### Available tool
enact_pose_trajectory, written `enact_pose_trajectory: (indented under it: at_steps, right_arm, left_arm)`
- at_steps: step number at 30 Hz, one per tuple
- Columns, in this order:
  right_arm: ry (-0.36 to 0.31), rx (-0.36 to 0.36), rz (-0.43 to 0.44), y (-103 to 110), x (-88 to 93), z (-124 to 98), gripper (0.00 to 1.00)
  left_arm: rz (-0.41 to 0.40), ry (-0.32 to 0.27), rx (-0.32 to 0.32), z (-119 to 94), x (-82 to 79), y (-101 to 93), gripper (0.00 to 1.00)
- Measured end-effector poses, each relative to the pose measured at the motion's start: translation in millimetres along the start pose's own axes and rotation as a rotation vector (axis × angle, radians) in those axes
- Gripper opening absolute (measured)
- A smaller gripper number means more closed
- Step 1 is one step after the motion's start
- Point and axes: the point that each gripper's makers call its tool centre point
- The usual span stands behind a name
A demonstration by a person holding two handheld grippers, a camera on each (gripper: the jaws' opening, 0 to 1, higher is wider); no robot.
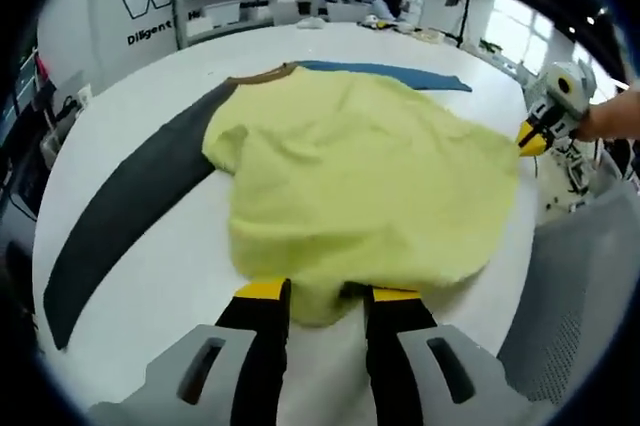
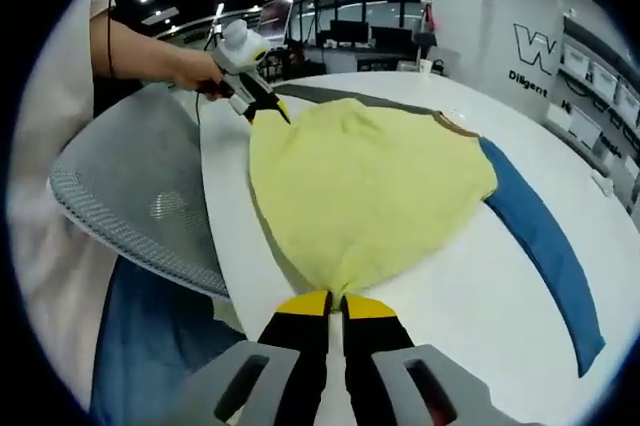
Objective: Fold the garment on the visible template until the final outline fits inside the template.
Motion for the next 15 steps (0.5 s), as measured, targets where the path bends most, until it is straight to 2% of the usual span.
enact_pose_trajectory:
  at_steps: [2, 3, 7, 10, 15]
  right_arm:
    - [0.000, 0.007, 0.006, -1.3, -0.8, -0.2, 0.00]
    - [0.002, 0.013, 0.004, -2.7, -1.2, -0.4, 0.00]
    - [0.001, 0.022, -0.005, -6.0, -3.9, -1.1, 0.00]
    - [0.000, 0.026, -0.012, -8.2, -6.0, -2.2, 0.00]
    - [0.017, 0.023, -0.021, -6.4, -3.3, -5.1, 0.00]
  left_arm:
    - [0.037, 0.004, -0.021, -4.6, 3.5, 6.3, 0.09]
    - [0.036, 0.010, -0.018, -6.4, 5.9, 7.1, 0.07]
    - [0.024, 0.000, 0.002, -22.0, 5.8, 9.5, 0.05]
    - [0.027, -0.010, 0.043, -38.6, 3.5, 4.0, 0.04]
    - [0.077, 0.016, 0.147, -63.0, 4.1, -24.1, 0.04]
Point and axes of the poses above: the point that each gripper's makers call its tool centre point, and the gripper's own axes: z roughly forward along the fingers, y roughly to its left, x roughly out of its underside, and after that the axes turned 14 degrees about -z, right-handed
